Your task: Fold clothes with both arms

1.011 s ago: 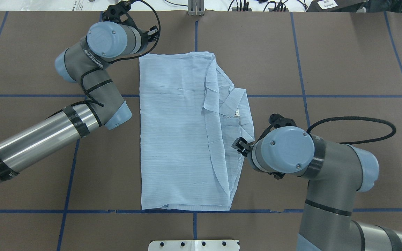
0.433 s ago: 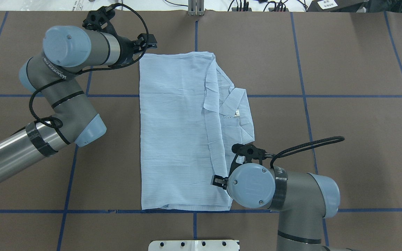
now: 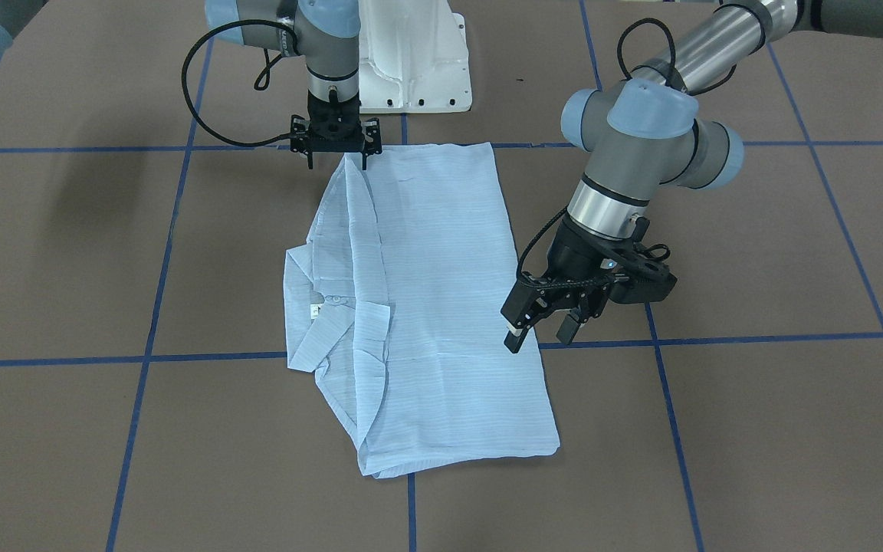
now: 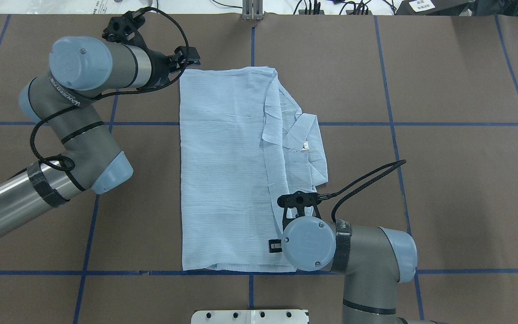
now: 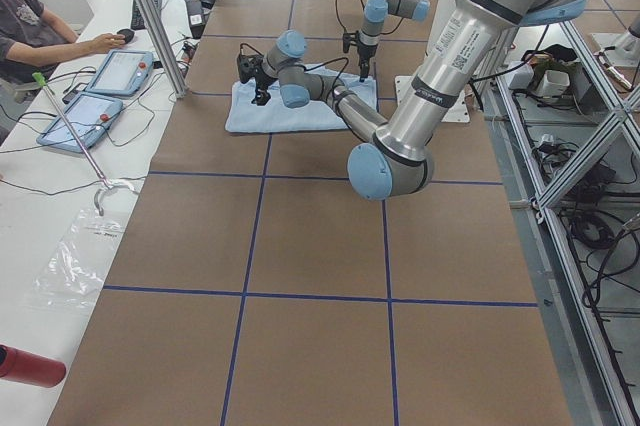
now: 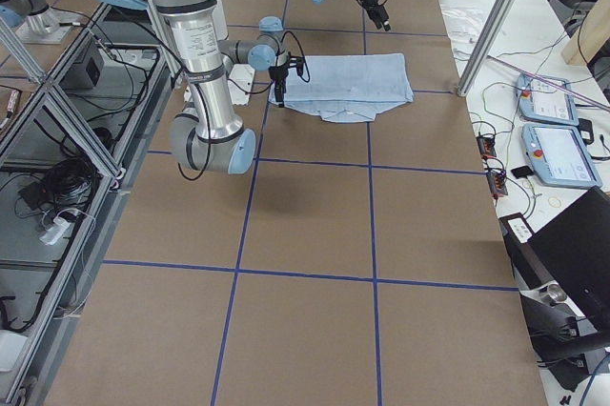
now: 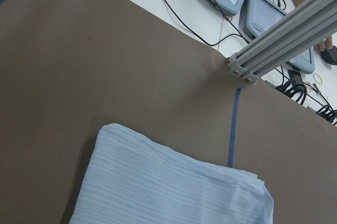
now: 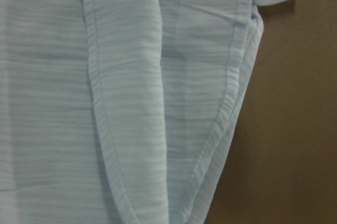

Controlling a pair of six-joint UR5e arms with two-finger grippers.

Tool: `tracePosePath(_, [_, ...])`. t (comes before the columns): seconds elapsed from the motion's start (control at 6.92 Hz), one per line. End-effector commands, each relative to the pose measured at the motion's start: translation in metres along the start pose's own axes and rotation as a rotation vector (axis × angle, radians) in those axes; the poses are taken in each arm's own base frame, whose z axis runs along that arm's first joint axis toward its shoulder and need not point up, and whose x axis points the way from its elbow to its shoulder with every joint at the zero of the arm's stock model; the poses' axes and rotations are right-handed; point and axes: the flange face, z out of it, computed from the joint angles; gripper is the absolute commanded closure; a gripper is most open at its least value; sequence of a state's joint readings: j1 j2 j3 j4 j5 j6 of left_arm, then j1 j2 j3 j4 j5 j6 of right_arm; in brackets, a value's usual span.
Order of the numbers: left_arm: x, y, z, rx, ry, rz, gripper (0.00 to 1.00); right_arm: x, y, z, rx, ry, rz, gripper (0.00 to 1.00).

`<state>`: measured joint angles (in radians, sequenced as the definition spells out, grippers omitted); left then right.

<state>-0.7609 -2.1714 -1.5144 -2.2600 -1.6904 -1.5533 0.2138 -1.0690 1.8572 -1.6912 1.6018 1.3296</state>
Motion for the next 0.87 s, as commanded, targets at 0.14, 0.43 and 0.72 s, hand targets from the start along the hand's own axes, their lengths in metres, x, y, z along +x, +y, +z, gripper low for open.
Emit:
tracePosePath(0.14, [0.002, 0.001, -0.002, -0.001, 0.006, -0.001, 0.01, 0.018, -0.031, 0.012, 0.017, 0.045, -0.093, 0.00])
tracePosePath(0.43, [-0.004, 0.002, -0.001, -0.003, -0.002, -0.001, 0.01, 0.043, -0.075, 0.005, 0.014, 0.048, -0.111, 0.00])
tracePosePath(0.72, [-0.004, 0.003, -0.004, -0.003, 0.001, -0.001, 0.01, 0.067, -0.082, 0.007, 0.000, 0.058, -0.087, 0.00])
